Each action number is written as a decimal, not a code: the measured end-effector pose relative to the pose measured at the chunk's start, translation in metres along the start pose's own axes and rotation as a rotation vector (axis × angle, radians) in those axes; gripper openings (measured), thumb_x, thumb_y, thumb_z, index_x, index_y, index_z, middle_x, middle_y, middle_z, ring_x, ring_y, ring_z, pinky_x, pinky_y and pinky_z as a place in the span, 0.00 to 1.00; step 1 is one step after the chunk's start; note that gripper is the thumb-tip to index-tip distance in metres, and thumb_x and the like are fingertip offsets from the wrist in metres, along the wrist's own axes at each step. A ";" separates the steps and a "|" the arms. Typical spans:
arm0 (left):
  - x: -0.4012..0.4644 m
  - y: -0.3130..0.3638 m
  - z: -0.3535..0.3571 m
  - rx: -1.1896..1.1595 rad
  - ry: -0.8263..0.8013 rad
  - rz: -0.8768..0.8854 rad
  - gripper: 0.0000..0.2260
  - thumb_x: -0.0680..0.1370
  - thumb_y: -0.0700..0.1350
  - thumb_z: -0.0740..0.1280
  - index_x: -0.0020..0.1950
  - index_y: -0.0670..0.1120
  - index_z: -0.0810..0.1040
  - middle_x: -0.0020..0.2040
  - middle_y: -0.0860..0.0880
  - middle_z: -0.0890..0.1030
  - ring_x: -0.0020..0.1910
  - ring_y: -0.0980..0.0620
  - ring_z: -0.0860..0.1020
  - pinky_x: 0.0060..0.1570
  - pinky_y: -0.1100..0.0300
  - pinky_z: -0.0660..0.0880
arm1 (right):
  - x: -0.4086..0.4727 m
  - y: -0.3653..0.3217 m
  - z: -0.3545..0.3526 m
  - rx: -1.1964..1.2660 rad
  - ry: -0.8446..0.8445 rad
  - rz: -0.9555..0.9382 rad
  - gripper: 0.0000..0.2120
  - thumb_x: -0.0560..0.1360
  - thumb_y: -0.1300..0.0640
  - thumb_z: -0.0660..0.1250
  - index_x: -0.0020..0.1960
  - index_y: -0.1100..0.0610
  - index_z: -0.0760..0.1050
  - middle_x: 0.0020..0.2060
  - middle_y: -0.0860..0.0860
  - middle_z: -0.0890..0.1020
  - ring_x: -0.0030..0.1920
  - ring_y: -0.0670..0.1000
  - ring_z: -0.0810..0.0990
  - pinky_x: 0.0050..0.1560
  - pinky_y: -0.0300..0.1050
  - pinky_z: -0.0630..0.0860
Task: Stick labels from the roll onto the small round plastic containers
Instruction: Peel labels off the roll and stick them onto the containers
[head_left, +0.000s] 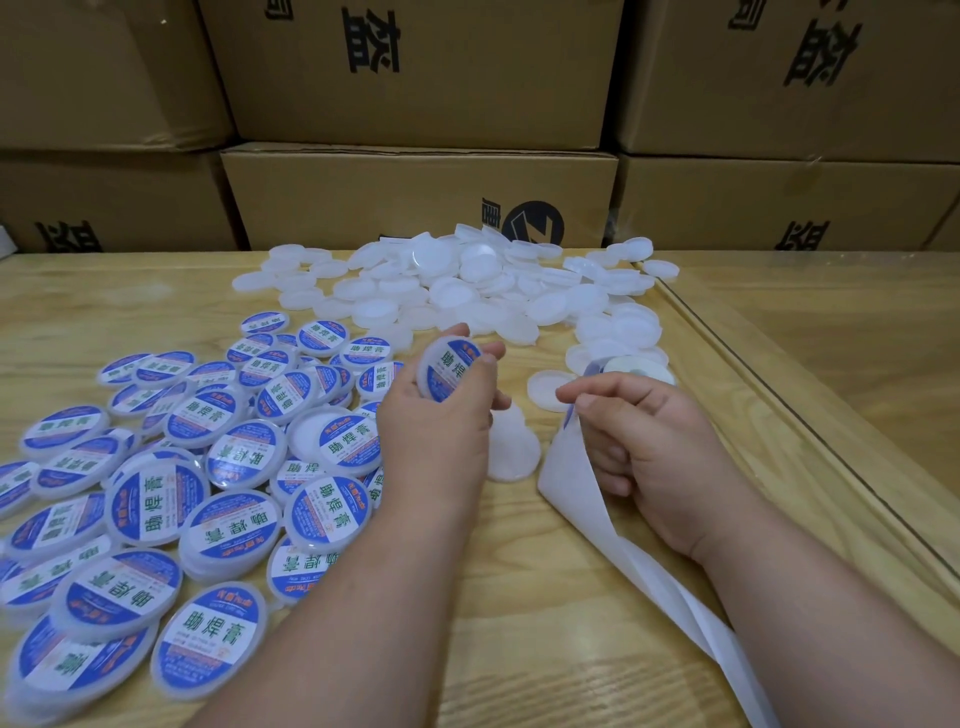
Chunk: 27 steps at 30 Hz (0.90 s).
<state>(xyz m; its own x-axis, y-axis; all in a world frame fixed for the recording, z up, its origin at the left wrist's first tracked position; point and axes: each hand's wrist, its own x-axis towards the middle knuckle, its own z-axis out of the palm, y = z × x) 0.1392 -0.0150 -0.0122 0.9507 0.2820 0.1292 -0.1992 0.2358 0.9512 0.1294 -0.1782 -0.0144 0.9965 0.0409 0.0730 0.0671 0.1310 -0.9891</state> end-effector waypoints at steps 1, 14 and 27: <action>0.000 0.001 0.001 -0.008 0.011 -0.010 0.04 0.79 0.47 0.71 0.52 0.55 0.83 0.47 0.54 0.87 0.36 0.55 0.82 0.36 0.61 0.76 | -0.001 0.000 0.000 -0.035 0.031 -0.016 0.07 0.70 0.56 0.67 0.42 0.53 0.85 0.25 0.50 0.63 0.25 0.48 0.59 0.29 0.45 0.54; 0.002 0.008 0.001 -0.265 0.106 -0.152 0.32 0.84 0.65 0.49 0.37 0.52 0.87 0.29 0.47 0.80 0.23 0.52 0.70 0.24 0.62 0.68 | -0.003 0.006 -0.001 -0.537 0.238 -0.169 0.18 0.78 0.48 0.69 0.37 0.61 0.75 0.21 0.41 0.66 0.23 0.42 0.64 0.25 0.30 0.61; 0.004 0.008 -0.001 -0.227 0.120 -0.108 0.11 0.79 0.48 0.72 0.41 0.64 0.86 0.45 0.56 0.87 0.44 0.56 0.83 0.41 0.60 0.73 | -0.005 0.005 0.003 -0.710 0.170 -0.143 0.23 0.76 0.45 0.71 0.39 0.65 0.74 0.24 0.45 0.65 0.26 0.44 0.62 0.28 0.35 0.64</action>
<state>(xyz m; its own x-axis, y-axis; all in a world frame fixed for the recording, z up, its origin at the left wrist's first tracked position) 0.1414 -0.0111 -0.0040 0.9369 0.3491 -0.0169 -0.1592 0.4694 0.8685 0.1249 -0.1744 -0.0195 0.9657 -0.0900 0.2436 0.1556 -0.5504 -0.8203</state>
